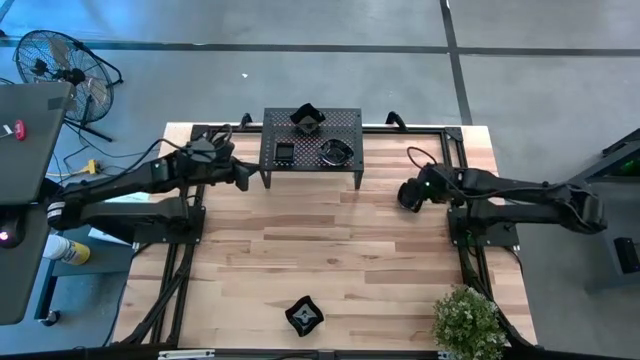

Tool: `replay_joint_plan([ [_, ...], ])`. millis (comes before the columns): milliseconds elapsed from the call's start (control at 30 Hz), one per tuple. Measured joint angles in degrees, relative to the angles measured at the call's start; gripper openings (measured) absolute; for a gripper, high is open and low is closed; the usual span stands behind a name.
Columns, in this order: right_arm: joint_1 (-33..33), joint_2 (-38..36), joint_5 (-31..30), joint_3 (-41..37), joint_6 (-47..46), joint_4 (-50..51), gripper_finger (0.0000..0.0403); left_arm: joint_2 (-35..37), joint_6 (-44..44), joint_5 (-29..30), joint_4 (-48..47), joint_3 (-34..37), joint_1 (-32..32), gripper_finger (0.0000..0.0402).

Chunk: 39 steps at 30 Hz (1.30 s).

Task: Pick & Place Mini shaped plates
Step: Stack the black leaf shaped plate on top of the black leaf shaped plate on the shelf

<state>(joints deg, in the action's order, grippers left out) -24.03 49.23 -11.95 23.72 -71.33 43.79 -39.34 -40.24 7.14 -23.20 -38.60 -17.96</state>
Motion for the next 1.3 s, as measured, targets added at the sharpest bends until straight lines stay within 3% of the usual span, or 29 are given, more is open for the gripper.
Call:
replay_joint_plan([
  [133,-3.0,0.0,1.5,-2.8,1.3,-3.1,0.0128,1.2,0.0,-0.1,-0.9,0.1,0.0,0.0004],
  [300,-4.9,0.0,4.9,-7.1,2.1,-10.6,0.0120,1.4,0.0,-0.1,-1.0,0.1,0.0,0.0004],
  [433,-5.0,-0.2,5.4,-10.3,0.8,-15.7,0.0089,1.4,0.0,-0.1,-0.9,0.1,0.0,0.0004],
  [600,-4.7,-0.4,6.9,-9.5,2.5,-16.3,0.0021,1.4,0.0,0.0,-0.9,0.1,0.0,0.0004],
  [800,-4.7,-0.6,6.9,-1.4,8.1,-13.0,0.0012,1.4,1.4,0.8,-0.9,0.1,0.0,0.0004],
  [1067,-5.4,-0.7,7.3,16.9,18.9,-0.6,0.0008,2.6,3.1,1.0,-0.2,0.0,0.0,0.0004],
  [1200,-7.1,2.0,12.9,26.1,28.9,-3.3,0.0003,3.1,4.8,1.0,-0.2,0.0,0.0,0.0004],
  [1300,-8.9,8.4,18.7,33.7,36.9,-4.9,0.0003,3.0,6.0,0.7,0.3,0.0,0.0,0.0004],
])
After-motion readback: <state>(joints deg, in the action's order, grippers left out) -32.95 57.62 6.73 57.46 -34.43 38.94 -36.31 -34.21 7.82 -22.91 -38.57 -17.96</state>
